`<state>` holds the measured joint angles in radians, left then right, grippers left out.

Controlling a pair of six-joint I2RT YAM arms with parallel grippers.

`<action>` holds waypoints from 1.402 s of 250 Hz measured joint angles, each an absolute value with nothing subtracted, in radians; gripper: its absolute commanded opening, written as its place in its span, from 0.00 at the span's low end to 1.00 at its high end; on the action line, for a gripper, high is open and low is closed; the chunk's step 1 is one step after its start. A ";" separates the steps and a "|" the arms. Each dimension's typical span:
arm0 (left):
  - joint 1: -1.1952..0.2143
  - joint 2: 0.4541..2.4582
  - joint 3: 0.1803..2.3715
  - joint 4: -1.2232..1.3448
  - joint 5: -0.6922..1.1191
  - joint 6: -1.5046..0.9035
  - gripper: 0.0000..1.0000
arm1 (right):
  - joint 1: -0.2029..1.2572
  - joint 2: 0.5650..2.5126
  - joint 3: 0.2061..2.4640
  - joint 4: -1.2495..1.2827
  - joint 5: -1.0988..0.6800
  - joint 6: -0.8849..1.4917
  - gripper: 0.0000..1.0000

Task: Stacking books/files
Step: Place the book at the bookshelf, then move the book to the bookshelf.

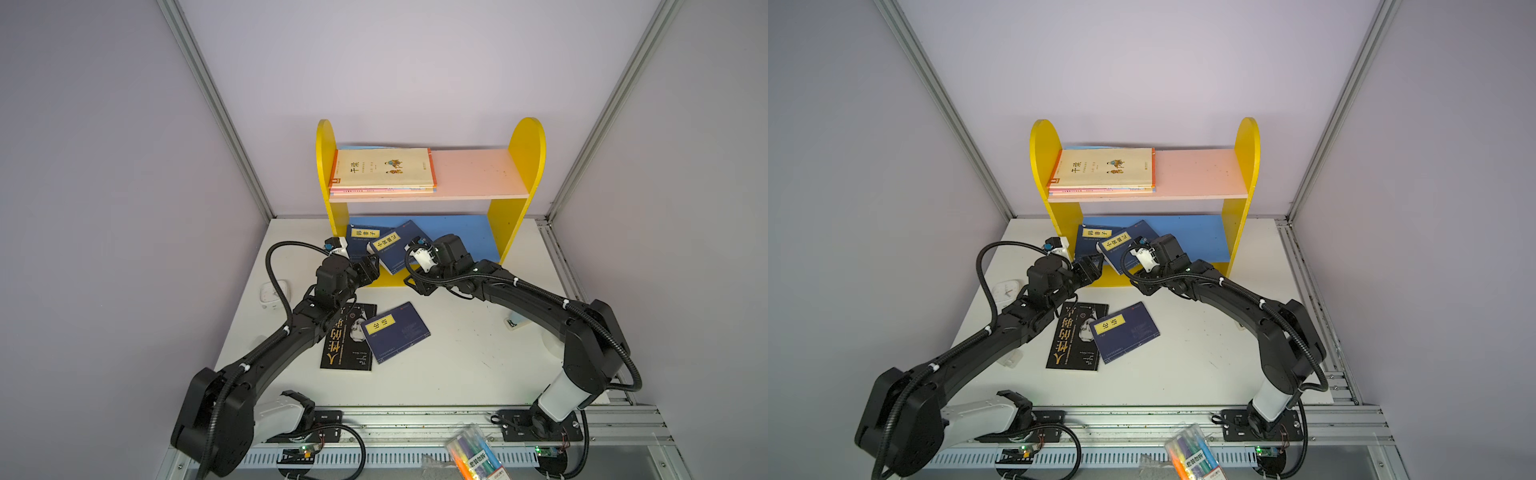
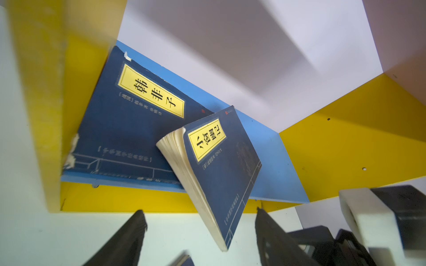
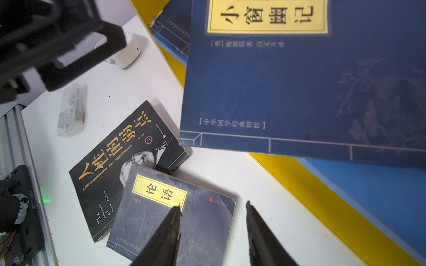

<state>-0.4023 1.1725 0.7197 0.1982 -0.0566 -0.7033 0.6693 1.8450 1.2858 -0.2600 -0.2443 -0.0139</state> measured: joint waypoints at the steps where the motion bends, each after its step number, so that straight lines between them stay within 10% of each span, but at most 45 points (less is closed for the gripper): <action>1: -0.402 1.169 0.719 0.195 -0.058 -0.703 0.88 | 0.669 1.846 1.287 -0.261 -0.244 -0.015 0.48; 259: -0.400 0.693 0.483 -0.300 -0.232 -0.760 0.98 | 0.729 2.193 1.797 -0.432 -0.128 -0.033 0.46; 351: -0.398 0.708 0.461 -0.296 -0.225 -0.768 0.98 | 0.717 2.092 1.725 -0.437 0.052 0.000 0.62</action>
